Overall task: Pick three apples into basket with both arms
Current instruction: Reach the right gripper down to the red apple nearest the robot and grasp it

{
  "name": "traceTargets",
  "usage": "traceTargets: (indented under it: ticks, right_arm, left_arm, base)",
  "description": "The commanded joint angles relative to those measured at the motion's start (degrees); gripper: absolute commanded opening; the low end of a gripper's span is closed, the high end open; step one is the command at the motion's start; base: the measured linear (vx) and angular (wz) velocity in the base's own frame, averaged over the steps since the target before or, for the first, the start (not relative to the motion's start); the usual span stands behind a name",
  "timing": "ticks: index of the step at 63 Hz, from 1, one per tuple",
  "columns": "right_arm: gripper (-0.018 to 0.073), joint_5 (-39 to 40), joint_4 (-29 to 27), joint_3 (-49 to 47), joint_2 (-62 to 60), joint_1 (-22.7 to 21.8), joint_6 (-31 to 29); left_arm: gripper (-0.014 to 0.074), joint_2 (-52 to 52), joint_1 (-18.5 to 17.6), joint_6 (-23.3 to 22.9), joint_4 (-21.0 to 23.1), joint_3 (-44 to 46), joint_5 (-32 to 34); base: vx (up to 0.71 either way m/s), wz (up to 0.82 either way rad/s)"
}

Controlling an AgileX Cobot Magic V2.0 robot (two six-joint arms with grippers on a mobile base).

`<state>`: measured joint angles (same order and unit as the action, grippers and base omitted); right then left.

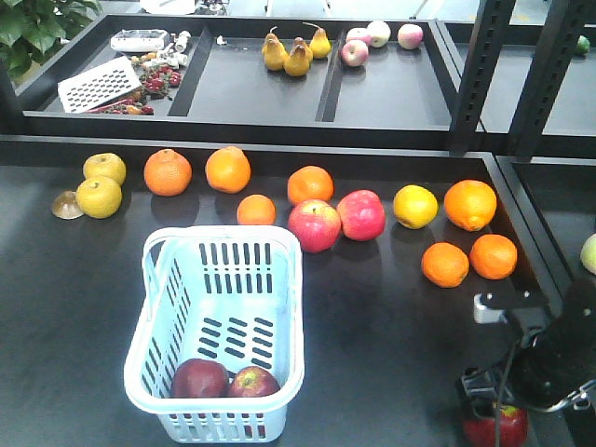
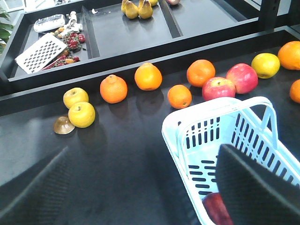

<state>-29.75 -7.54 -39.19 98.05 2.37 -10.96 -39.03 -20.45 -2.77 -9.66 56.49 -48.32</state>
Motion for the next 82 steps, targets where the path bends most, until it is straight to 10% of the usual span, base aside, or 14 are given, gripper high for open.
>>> traceTargets:
  ticks: [1, 56, 82]
  right_arm:
    - [0.0631, 1.0, -0.1, -1.2, 1.1, -0.4, -0.1]
    - [0.0319, 2.7, -3.2, -1.2, 2.3, 0.3, -0.2]
    - [0.0319, 2.1, -8.7, -1.2, -22.6, 21.3, -0.2]
  left_arm:
    - [0.059, 0.0, 0.1, -0.6, -0.1, 1.6, 3.6]
    - [0.059, 0.0, 0.1, -0.6, -0.1, 1.6, 3.6]
    - [0.059, 0.0, 0.1, -0.6, -0.1, 1.6, 3.6]
  base:
    - [0.0, 0.0]
    - [0.0, 0.0]
    - [0.0, 0.0]
